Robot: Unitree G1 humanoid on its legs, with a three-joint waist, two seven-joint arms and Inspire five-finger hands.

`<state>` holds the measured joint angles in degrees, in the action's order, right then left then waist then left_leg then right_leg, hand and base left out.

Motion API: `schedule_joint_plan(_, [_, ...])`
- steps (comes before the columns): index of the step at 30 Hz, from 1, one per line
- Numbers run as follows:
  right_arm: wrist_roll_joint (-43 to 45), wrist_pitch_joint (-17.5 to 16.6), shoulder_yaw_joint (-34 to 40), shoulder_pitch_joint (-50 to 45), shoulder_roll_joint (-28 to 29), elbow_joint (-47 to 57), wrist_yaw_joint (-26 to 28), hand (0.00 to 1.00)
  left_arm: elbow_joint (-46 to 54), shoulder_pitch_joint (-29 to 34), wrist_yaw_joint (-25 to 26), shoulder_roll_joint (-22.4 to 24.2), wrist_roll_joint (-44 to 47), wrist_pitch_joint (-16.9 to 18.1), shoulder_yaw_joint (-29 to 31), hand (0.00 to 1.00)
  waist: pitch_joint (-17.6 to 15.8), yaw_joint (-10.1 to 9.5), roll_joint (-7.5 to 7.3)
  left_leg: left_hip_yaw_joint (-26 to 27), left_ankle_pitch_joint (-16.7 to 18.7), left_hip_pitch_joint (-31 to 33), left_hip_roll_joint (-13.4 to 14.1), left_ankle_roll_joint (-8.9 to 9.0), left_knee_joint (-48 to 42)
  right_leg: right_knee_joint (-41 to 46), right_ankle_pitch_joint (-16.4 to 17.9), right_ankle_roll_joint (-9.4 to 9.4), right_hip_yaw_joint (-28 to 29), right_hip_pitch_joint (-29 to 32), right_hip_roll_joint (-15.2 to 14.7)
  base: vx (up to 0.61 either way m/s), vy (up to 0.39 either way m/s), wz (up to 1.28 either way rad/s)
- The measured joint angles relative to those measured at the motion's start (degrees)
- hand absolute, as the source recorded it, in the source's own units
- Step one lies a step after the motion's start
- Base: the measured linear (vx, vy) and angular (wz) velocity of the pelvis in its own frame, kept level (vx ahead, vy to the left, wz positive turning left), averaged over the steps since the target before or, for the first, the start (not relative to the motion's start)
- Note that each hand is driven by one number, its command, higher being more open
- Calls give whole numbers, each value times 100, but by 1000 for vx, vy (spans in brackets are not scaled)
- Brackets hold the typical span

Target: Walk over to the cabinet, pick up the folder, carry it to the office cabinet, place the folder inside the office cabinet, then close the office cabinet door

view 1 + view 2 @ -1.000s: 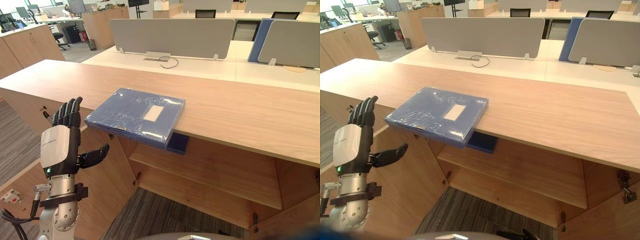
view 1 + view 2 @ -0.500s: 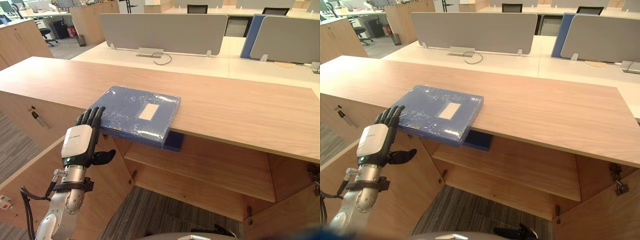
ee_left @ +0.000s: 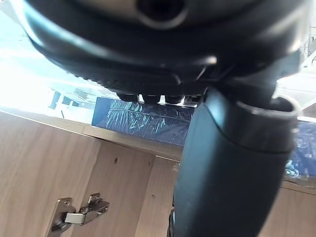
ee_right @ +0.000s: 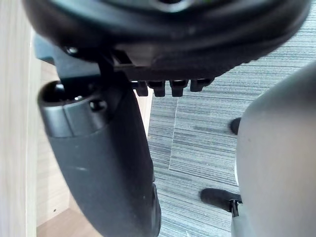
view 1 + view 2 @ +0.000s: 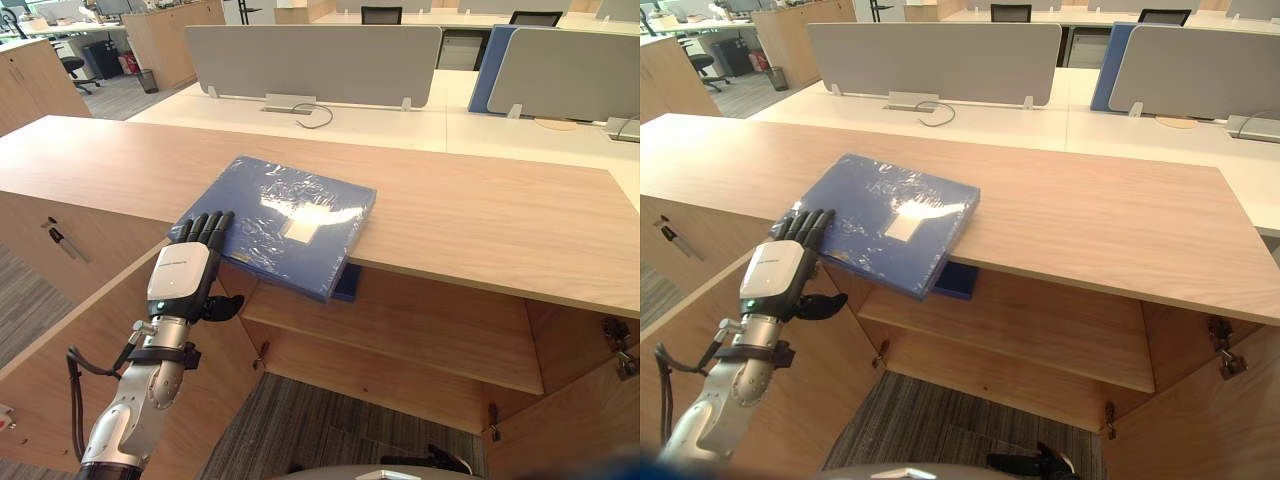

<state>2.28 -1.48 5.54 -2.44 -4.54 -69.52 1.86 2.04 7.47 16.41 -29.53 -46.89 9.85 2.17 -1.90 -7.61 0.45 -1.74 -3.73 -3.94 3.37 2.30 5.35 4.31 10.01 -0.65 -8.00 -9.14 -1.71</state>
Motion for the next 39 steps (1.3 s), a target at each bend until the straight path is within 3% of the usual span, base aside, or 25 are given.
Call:
schedule_joint_plan(13, [4,-1,16,63,-4,0,-5,100,2,-810,605,-379,-305,45,-302,0,12,183,11,226,6,-50,28,7,0,-142,-114,-6,206,-13,19,-18,10,-8])
schedule_joint_plan(19, [5,-1,26,96,-4,0,-12,100,17,-945,655,-384,-330,95,-371,0,26,291,32,279,10,-98,36,11,0,-147,-117,-2,244,-45,26,-2,-1,-4])
schedule_joint_plan(27, [5,0,25,95,-6,-5,-15,100,-5,-1005,657,-367,-333,87,-420,0,25,294,27,279,23,-97,43,27,1,-150,-125,0,245,-43,33,0,0,0])
schedule_joint_plan(29, [5,0,25,94,-6,-8,-18,100,64,-983,627,-242,-324,79,-384,0,24,292,25,277,23,-92,43,26,0,-151,-126,0,245,-37,32,0,0,0])
schedule_joint_plan(32, [7,0,26,93,-8,-13,-58,100,663,-621,474,501,-97,74,-117,0,26,291,21,284,37,-46,41,23,0,-152,-127,-2,262,16,29,0,2,-1])
schedule_joint_plan(34, [10,-3,80,67,1,-67,-89,100,1410,-140,353,1338,519,70,42,0,63,275,-10,317,37,52,54,23,-29,-140,-143,-3,325,130,35,23,6,-9])
schedule_joint_plan(39, [140,-20,257,42,43,-104,-132,100,2341,626,301,2292,1852,-106,50,0,64,239,-10,431,34,78,82,22,-34,-72,-156,0,458,234,51,22,-10,-14])
